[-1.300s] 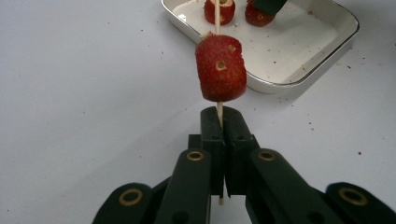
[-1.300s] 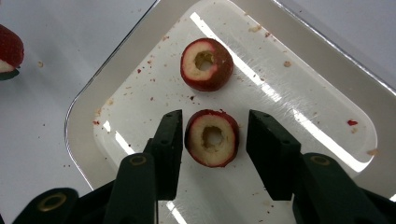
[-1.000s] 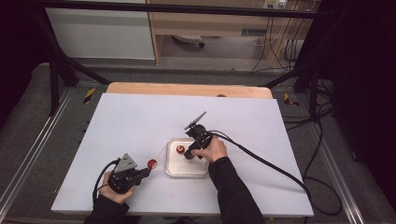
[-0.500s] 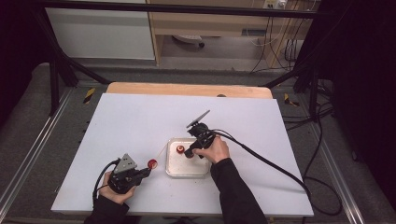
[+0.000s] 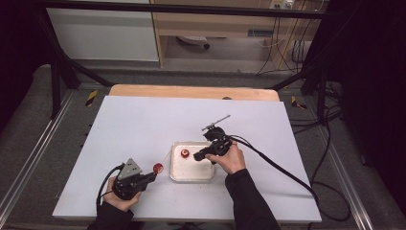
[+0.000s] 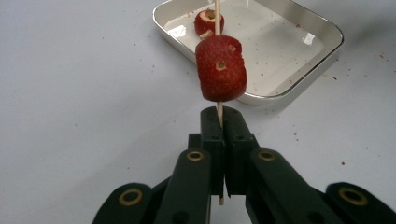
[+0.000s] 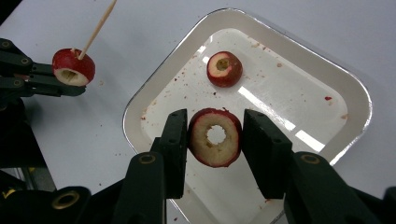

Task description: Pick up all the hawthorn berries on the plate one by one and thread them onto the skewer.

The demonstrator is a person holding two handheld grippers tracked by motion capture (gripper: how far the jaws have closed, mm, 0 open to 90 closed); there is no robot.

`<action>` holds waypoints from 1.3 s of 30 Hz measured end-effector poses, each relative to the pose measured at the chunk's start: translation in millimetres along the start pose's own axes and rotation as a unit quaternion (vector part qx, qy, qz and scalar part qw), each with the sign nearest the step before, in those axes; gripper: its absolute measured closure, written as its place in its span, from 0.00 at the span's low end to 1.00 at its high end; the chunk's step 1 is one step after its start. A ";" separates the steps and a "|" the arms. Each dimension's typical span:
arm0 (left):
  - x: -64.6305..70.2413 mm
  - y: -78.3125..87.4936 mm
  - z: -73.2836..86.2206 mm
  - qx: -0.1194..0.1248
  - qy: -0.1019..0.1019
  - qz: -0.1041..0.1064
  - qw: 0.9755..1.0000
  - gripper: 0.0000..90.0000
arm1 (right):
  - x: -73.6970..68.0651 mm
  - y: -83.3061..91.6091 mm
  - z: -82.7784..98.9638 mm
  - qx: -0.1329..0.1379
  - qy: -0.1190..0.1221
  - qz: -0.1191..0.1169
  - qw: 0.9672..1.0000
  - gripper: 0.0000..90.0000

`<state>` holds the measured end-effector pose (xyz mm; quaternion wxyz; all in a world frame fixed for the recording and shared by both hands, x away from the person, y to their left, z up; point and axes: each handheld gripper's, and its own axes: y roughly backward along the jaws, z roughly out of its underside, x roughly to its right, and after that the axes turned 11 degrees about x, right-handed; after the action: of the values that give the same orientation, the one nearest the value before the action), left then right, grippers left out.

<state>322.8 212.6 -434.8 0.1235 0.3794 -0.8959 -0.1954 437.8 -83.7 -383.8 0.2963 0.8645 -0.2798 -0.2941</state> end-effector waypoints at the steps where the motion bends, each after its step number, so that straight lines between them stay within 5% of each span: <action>1: 0.9 0.1 -0.2 0.000 -0.001 0.000 1.000 0.98 | 0.5 2.6 2.5 0.006 -0.003 -0.001 1.000 0.69; 5: 4.4 -0.4 -1.0 0.004 0.000 0.001 1.000 0.98 | 5.5 12.7 15.2 0.044 -0.021 -0.017 0.999 0.69; 12: 12.9 -5.6 -3.5 0.005 -0.003 0.002 1.000 0.98 | 10.4 26.8 34.1 0.118 -0.042 -0.030 0.992 0.69; 21: 24.8 -11.7 -8.1 0.015 -0.001 0.002 1.000 0.98 | 15.4 38.1 46.8 0.197 -0.072 -0.040 0.977 0.69; 39: 40.3 -25.7 -21.8 0.037 0.019 0.000 0.999 0.98 | 17.3 44.5 49.7 0.296 -0.117 -0.058 0.946 0.69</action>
<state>319.6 161.3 -423.8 0.1259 0.3877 -0.8999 -0.1551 402.1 -142.0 -392.0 -0.0256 0.8875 -0.3366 -0.3136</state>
